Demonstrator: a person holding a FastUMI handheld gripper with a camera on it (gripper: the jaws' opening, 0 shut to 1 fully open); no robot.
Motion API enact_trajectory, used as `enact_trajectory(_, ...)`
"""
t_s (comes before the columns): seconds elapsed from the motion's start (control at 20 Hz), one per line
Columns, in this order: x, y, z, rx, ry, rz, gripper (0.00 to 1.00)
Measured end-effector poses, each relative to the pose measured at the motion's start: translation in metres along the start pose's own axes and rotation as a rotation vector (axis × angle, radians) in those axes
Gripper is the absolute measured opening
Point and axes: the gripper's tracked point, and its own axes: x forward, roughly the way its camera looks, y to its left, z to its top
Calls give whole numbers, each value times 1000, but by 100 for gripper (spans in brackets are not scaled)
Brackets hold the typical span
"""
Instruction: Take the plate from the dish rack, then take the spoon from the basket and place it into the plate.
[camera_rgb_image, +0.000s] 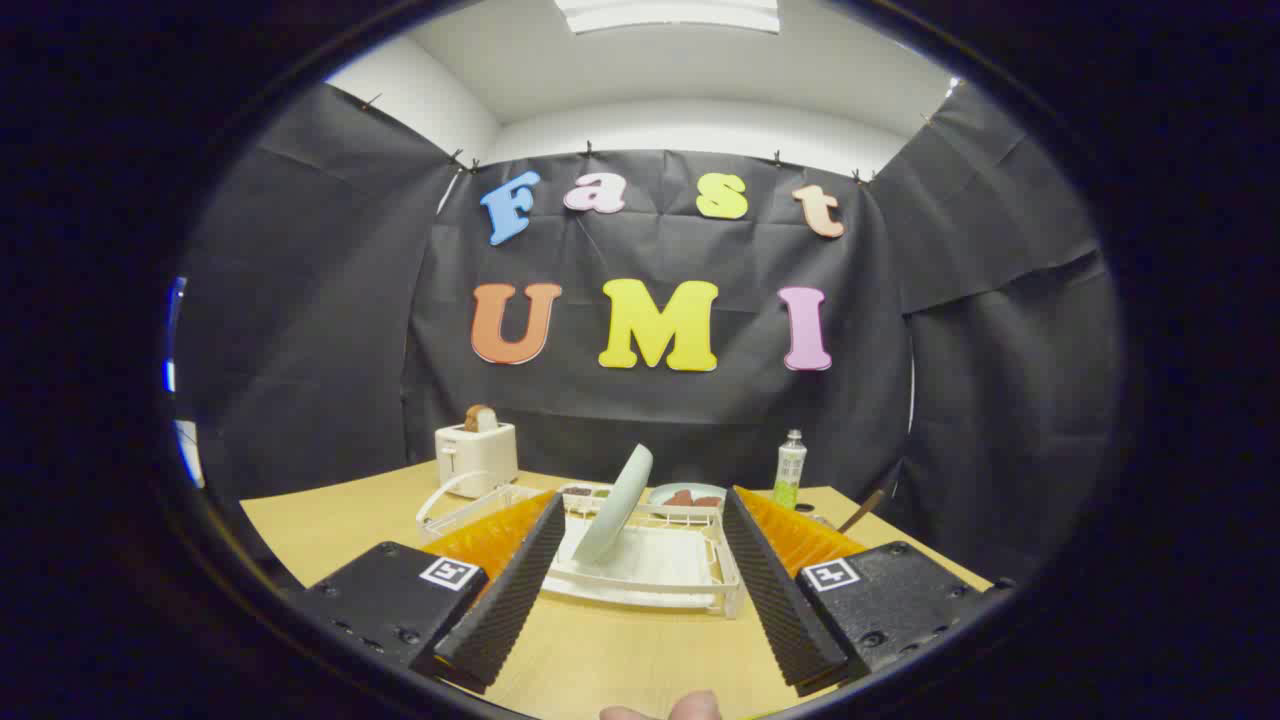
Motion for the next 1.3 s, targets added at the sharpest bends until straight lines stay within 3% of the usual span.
enact_trajectory(0.8,2,-13,1,40,-15,-21,100)
enact_trajectory(1.3,43,-36,33,51,75,11,100)
